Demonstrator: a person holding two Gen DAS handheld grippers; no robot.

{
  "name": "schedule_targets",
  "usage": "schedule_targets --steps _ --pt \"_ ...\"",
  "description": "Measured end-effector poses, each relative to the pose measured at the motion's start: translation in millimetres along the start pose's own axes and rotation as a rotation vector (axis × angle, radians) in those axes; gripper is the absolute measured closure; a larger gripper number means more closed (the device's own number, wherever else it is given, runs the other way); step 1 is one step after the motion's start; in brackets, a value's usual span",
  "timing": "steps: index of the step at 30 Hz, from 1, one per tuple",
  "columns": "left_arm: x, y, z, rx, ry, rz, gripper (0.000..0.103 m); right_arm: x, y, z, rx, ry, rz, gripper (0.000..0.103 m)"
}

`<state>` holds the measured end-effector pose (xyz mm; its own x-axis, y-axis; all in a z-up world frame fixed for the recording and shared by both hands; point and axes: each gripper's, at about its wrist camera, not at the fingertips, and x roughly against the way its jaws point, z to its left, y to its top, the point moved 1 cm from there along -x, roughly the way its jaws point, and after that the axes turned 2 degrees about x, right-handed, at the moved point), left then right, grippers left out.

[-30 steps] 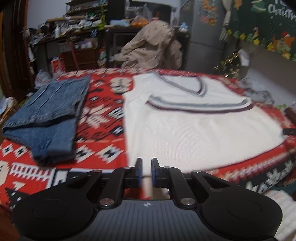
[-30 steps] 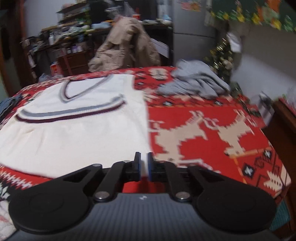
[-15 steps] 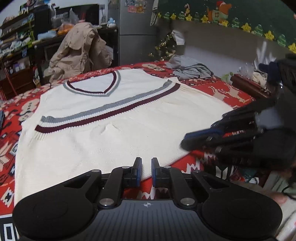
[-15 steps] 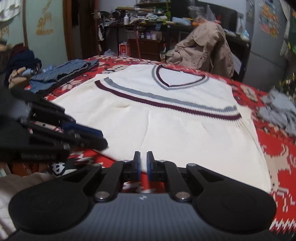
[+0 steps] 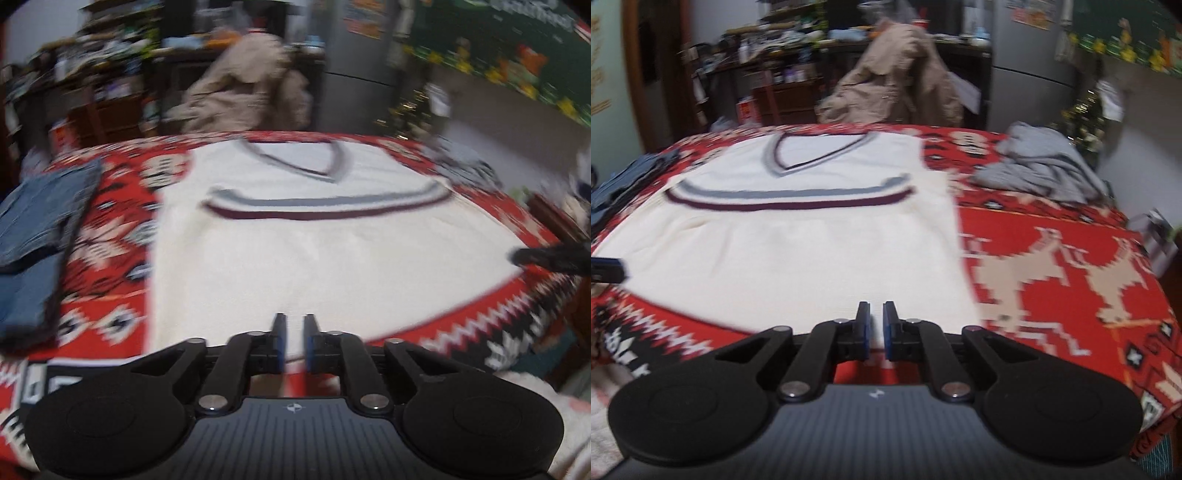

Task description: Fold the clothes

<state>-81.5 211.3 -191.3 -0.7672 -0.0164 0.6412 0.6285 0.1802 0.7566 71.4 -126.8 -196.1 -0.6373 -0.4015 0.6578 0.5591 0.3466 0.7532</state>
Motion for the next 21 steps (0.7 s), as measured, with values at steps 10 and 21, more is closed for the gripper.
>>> schedule_targets --steps 10,21 --pt "25 -9 50 0.088 0.09 -0.013 0.1 1 -2 -30 -0.061 -0.061 -0.008 0.099" --pt "41 -16 64 0.178 0.139 -0.012 0.069 17 -7 -37 -0.104 -0.069 -0.024 0.074"
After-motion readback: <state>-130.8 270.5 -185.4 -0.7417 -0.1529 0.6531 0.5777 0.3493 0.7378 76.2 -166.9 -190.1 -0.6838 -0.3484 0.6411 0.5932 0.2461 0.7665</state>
